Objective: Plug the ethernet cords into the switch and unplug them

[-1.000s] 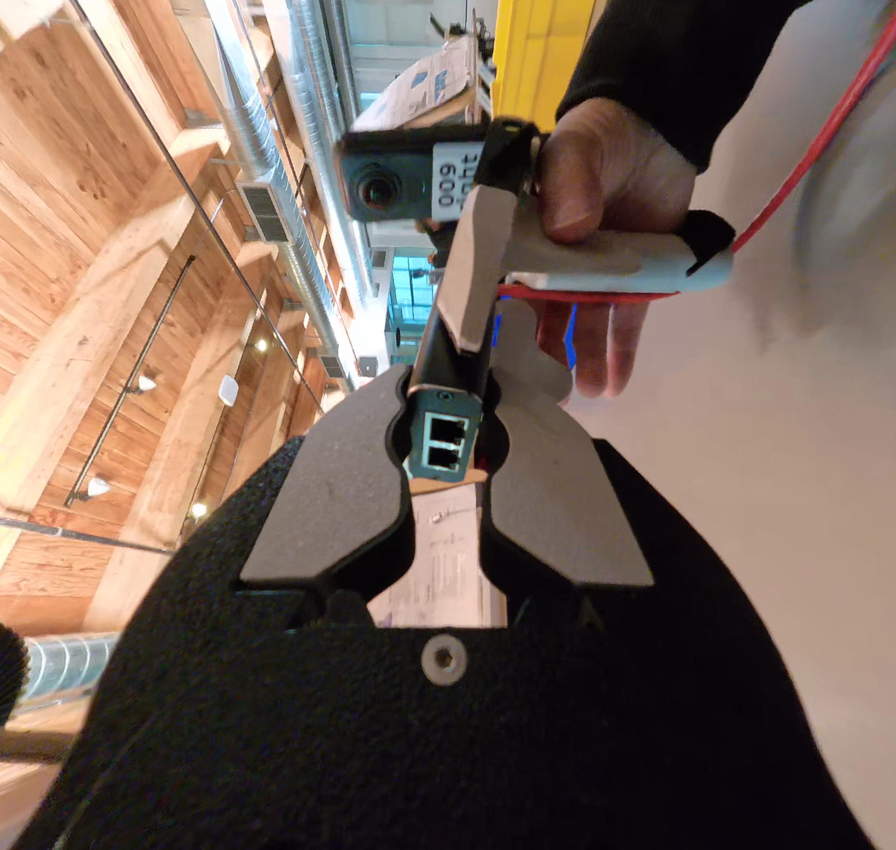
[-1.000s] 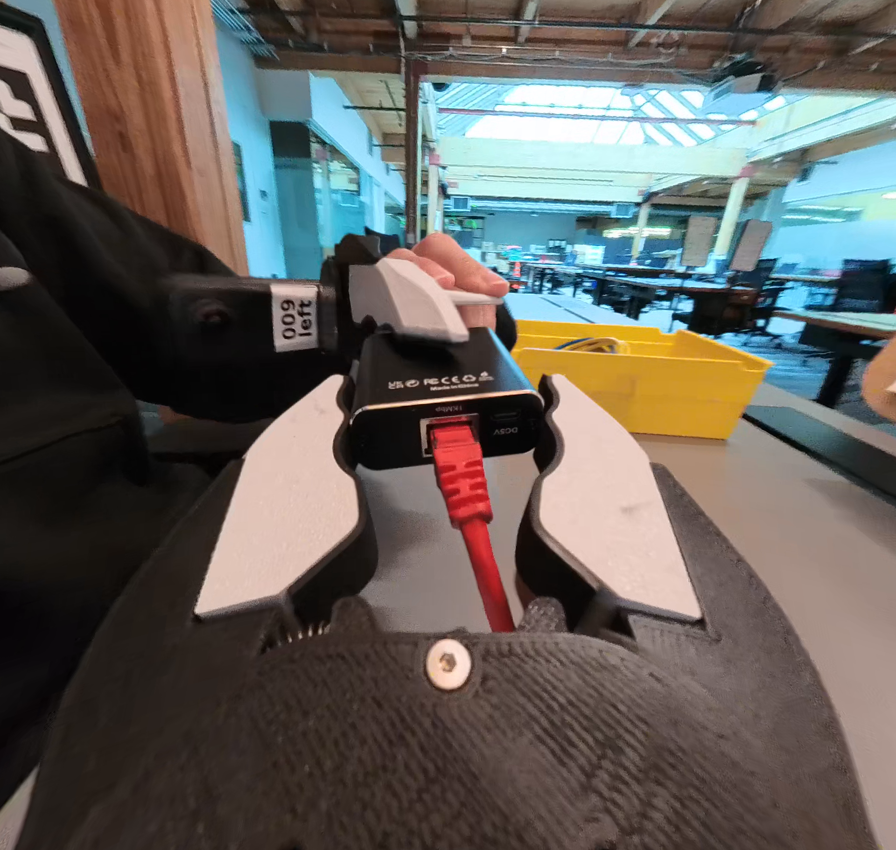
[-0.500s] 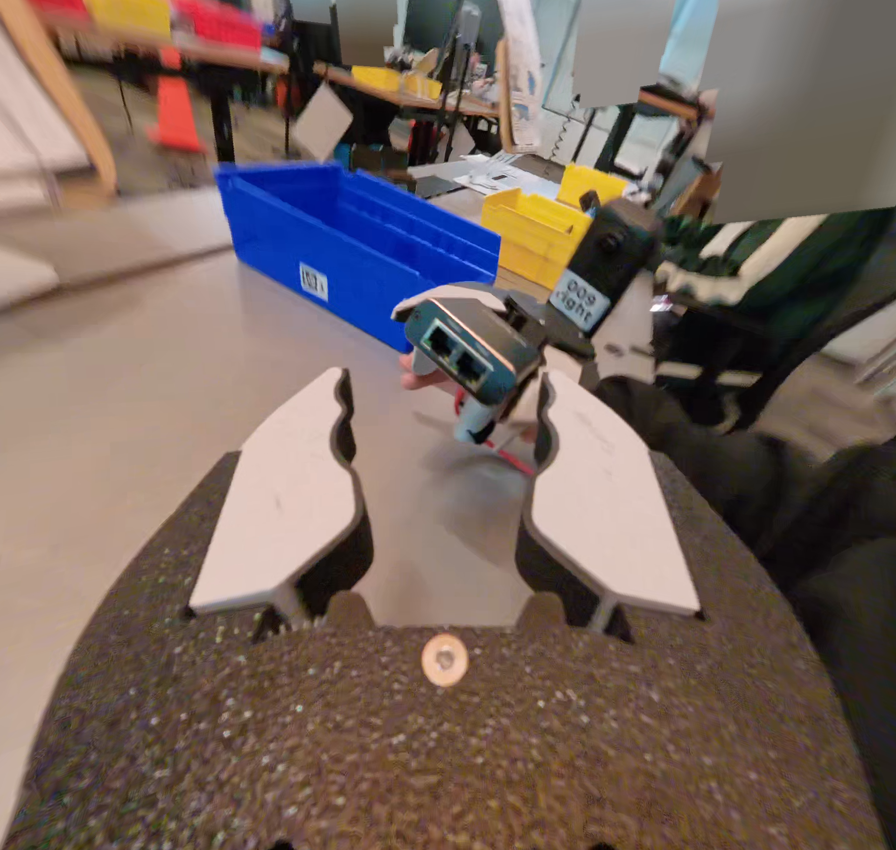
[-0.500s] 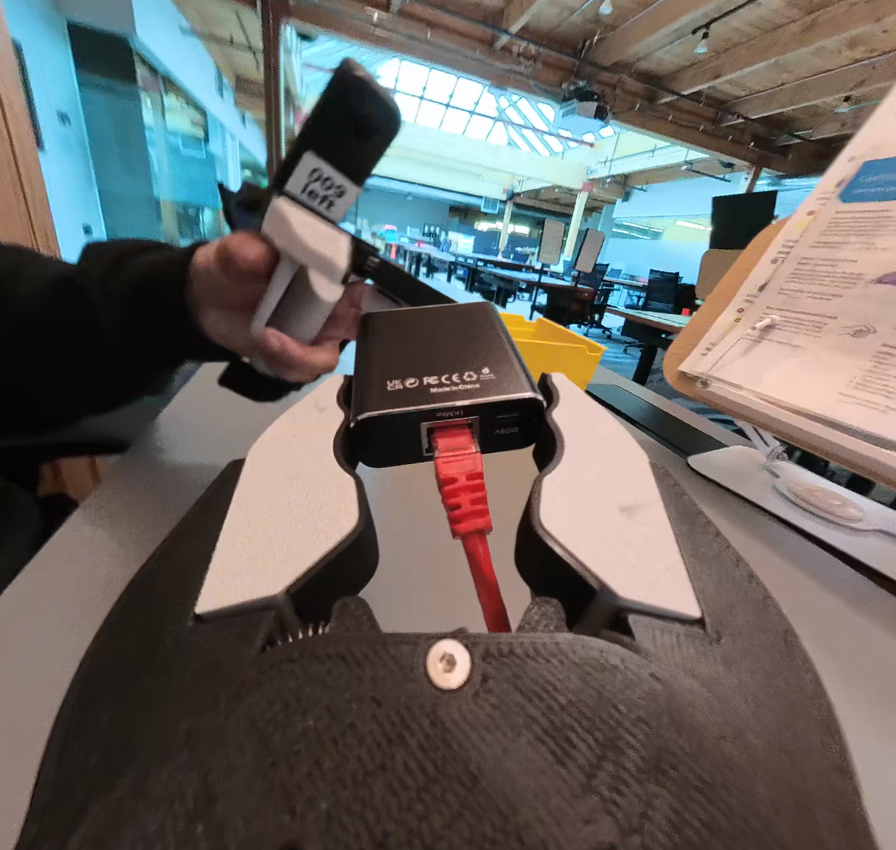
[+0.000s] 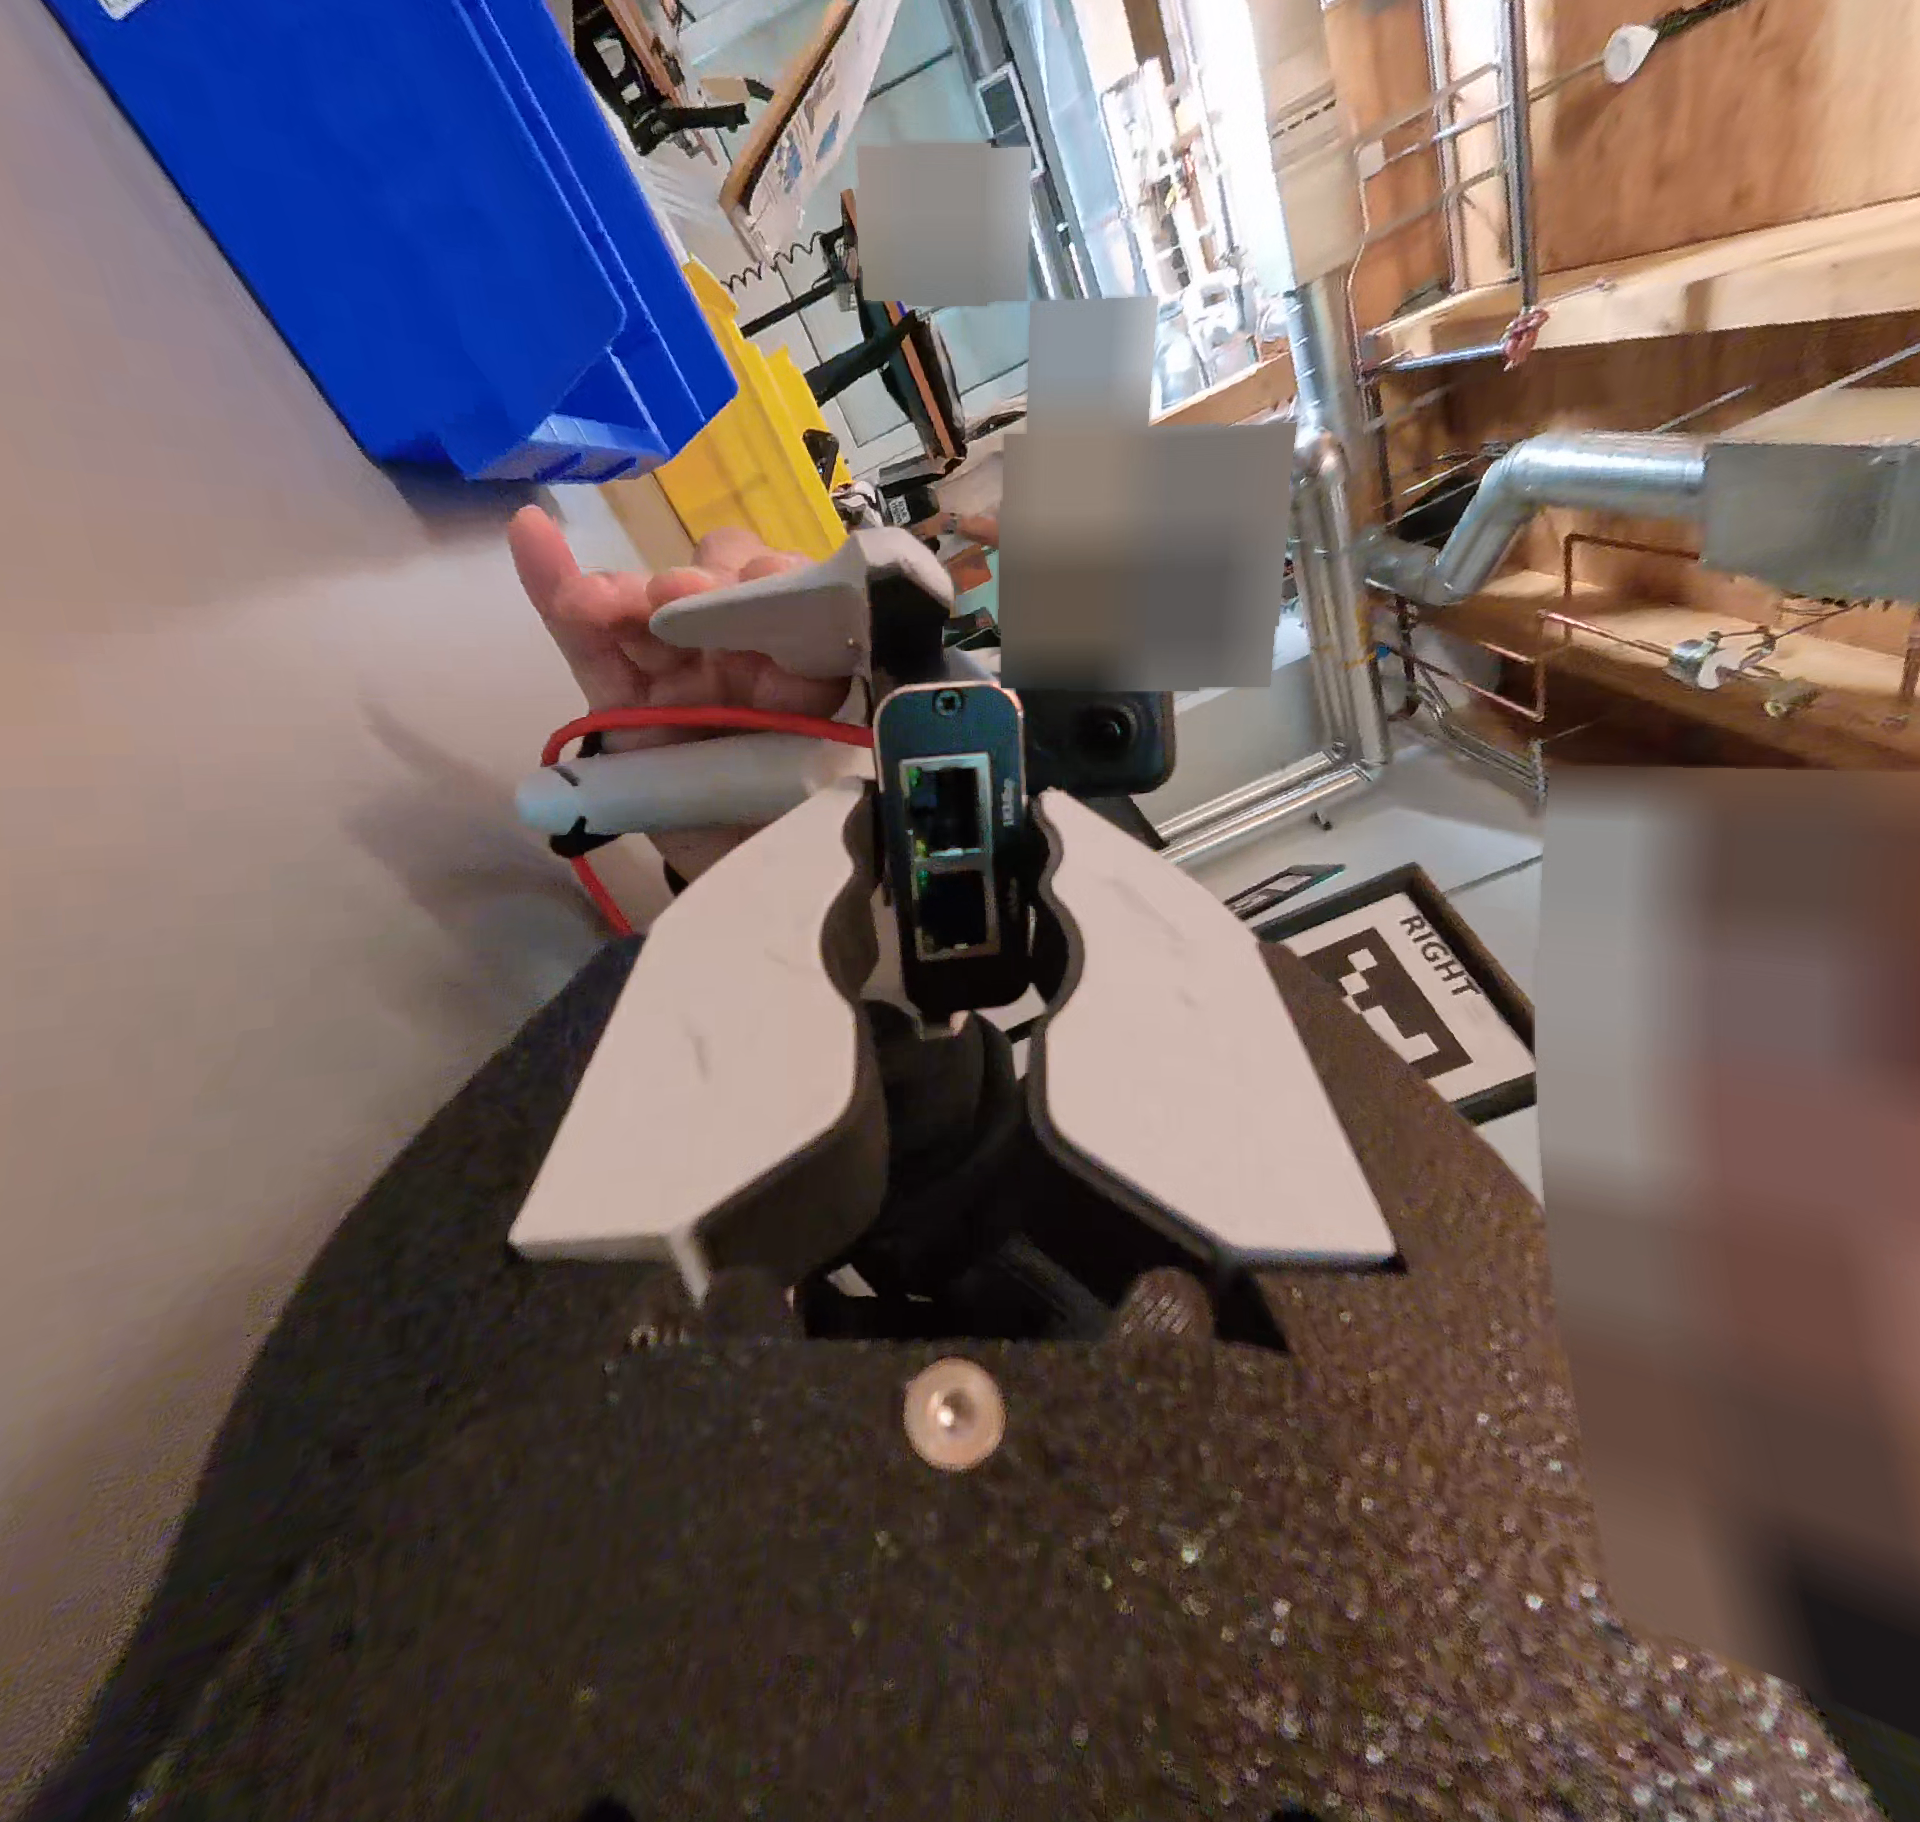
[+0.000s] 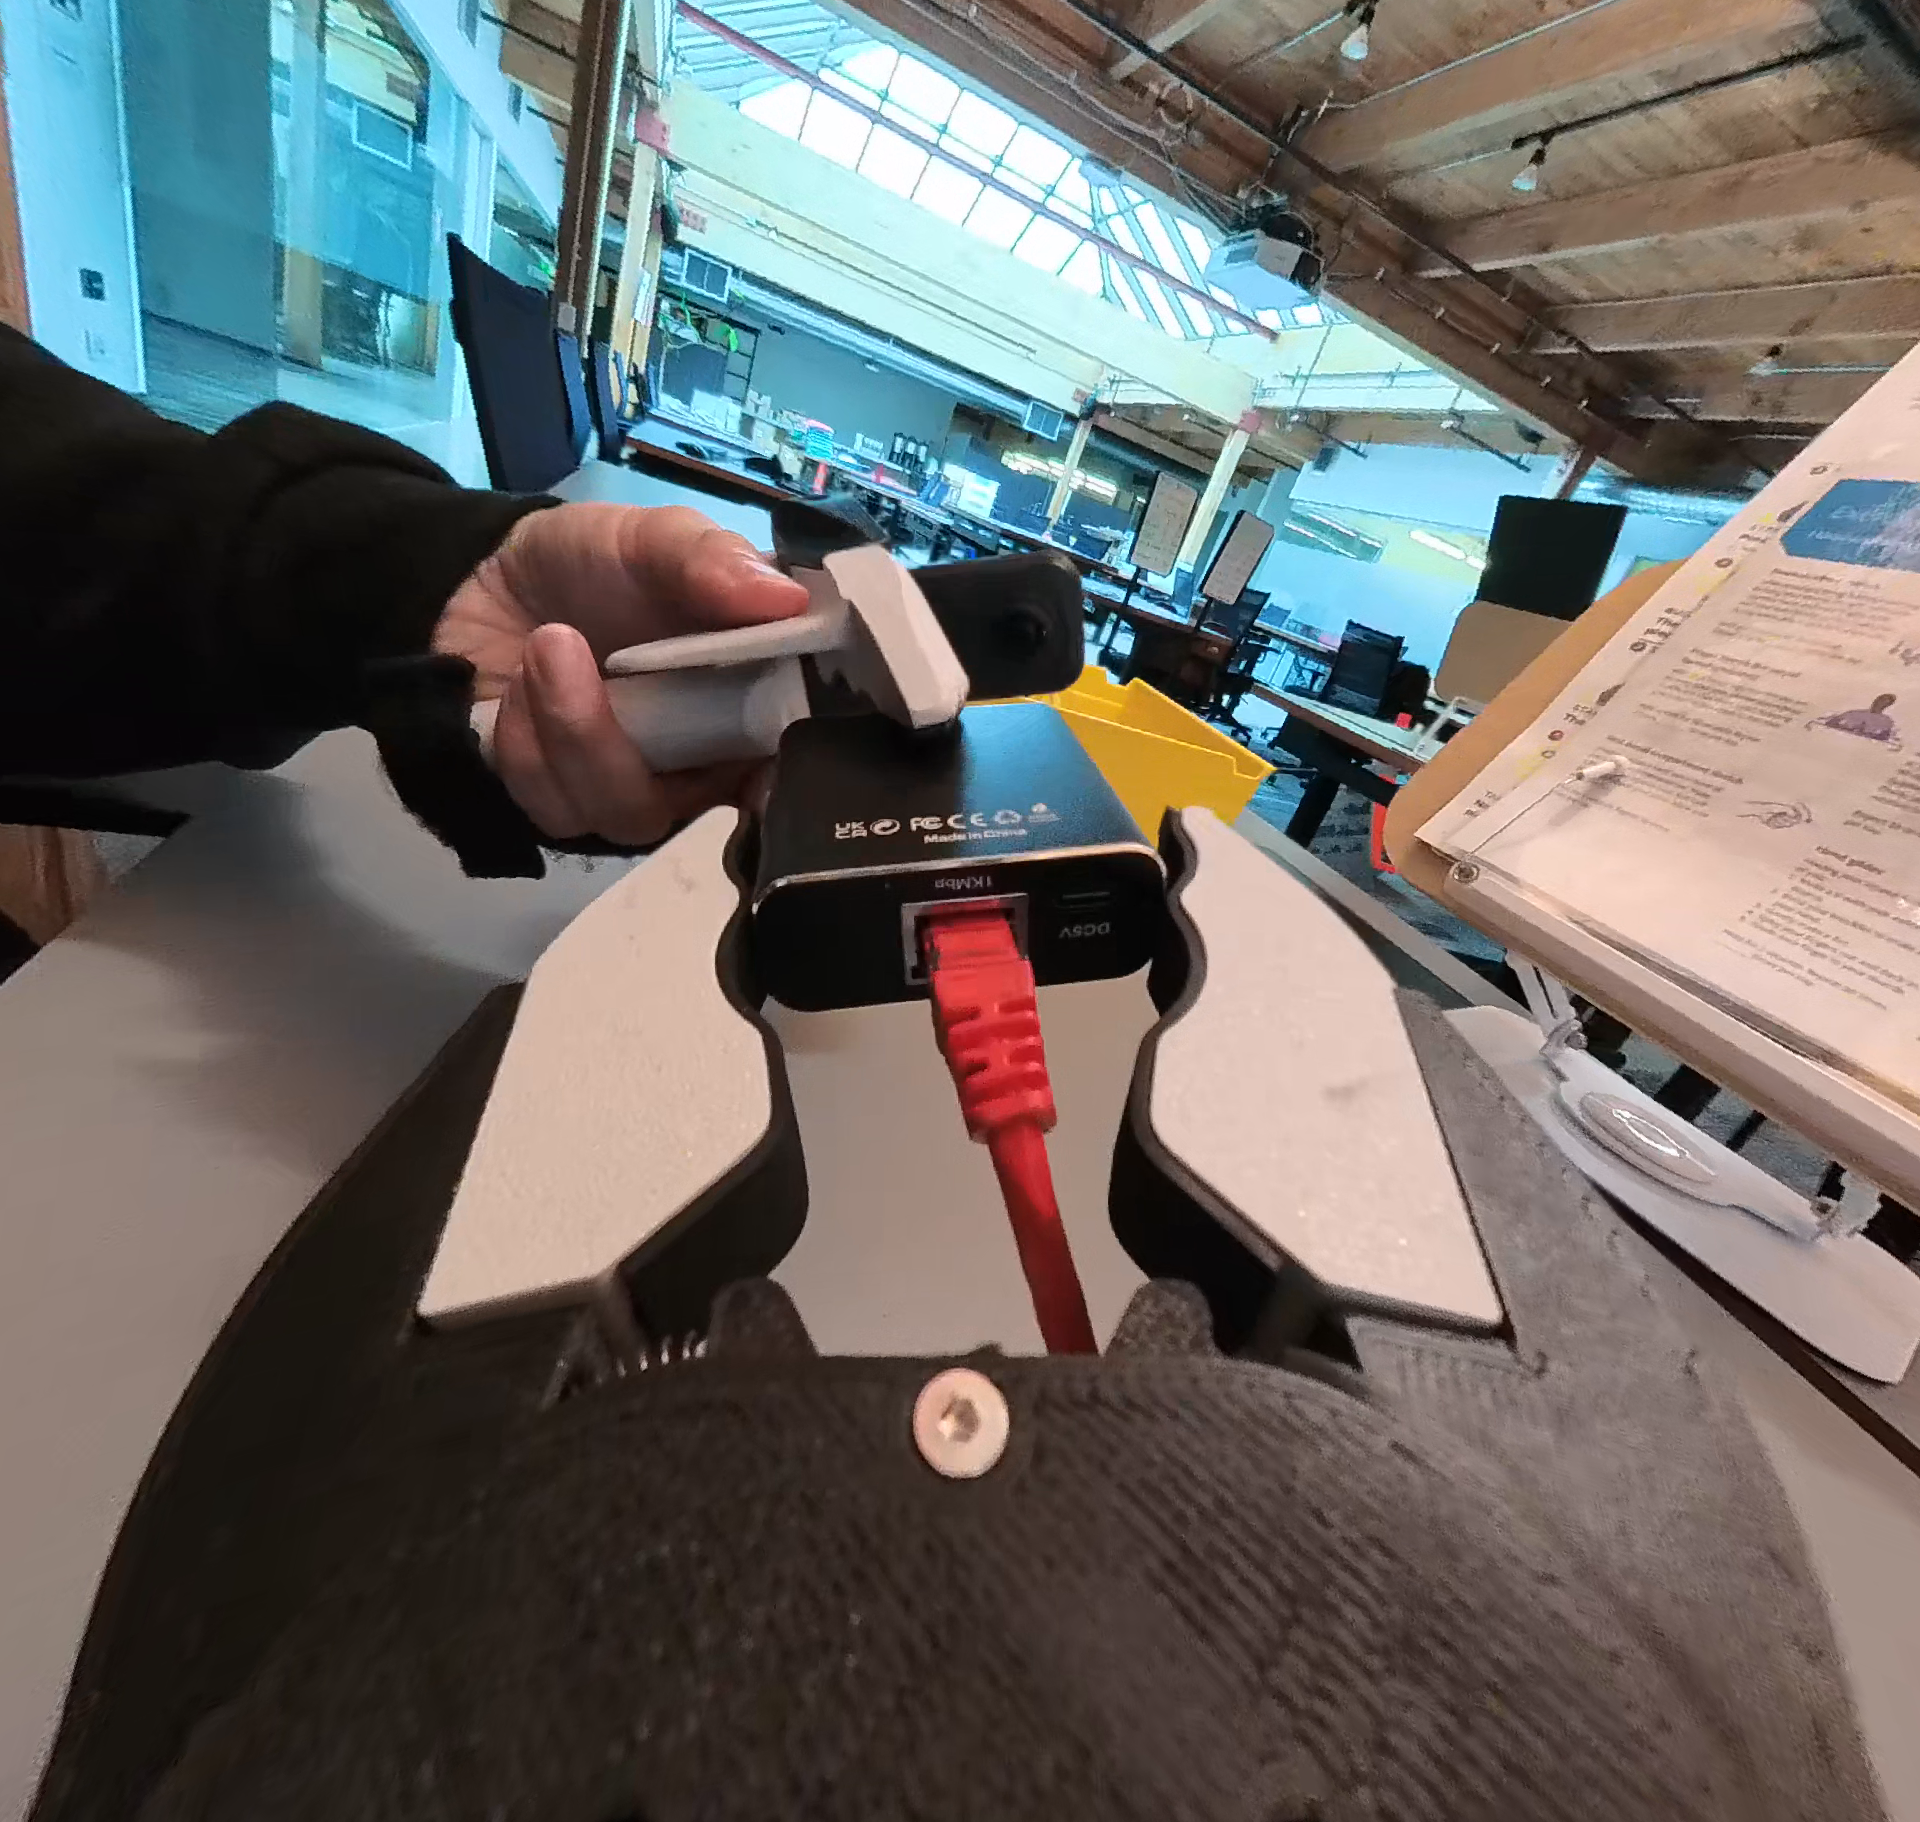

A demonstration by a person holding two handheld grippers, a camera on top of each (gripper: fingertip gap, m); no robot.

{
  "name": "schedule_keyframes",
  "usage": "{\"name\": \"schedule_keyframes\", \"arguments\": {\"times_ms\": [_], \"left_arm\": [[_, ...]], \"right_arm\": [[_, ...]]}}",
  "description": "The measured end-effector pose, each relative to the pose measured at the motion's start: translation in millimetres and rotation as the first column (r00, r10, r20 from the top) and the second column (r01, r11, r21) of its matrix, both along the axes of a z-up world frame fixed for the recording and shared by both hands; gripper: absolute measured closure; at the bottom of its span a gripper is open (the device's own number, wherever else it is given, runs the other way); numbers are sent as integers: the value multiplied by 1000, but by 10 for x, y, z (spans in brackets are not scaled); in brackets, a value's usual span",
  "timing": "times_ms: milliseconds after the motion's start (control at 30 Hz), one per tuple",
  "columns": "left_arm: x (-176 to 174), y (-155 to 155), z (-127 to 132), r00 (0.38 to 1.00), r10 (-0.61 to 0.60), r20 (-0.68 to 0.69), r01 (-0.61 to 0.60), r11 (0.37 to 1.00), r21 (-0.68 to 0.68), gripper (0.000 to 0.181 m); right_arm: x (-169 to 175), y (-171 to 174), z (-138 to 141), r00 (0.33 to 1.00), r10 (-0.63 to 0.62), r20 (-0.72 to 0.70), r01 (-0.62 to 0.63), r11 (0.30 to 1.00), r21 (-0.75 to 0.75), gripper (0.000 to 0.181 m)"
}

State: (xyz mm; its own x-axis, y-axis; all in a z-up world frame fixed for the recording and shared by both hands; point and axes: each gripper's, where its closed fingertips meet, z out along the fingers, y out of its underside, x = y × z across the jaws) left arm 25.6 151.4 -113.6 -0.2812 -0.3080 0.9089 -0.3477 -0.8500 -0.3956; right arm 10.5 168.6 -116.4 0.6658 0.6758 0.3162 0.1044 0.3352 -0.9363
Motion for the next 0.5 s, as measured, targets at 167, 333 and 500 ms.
{"name": "schedule_keyframes", "arguments": {"times_ms": [167, 333, 500], "left_arm": [[0, -9, 21, 1000, -11, -17, 11, 1000, -1, 157], [-9, 5, 15, 999, 14, -44, -14, 1000, 3, 157], [-16, 34, 30, 998, 55, -35, -56, 998, -17, 157]], "right_arm": [[-14, -90, 67, 998, 60, -37, -59, 998, 27, 110], [-3, -74, 75, 998, 44, -40, -42, 998, 43, 113], [9, -63, 74, 1000, 20, 24, -20, 1000, 14, 116]]}}
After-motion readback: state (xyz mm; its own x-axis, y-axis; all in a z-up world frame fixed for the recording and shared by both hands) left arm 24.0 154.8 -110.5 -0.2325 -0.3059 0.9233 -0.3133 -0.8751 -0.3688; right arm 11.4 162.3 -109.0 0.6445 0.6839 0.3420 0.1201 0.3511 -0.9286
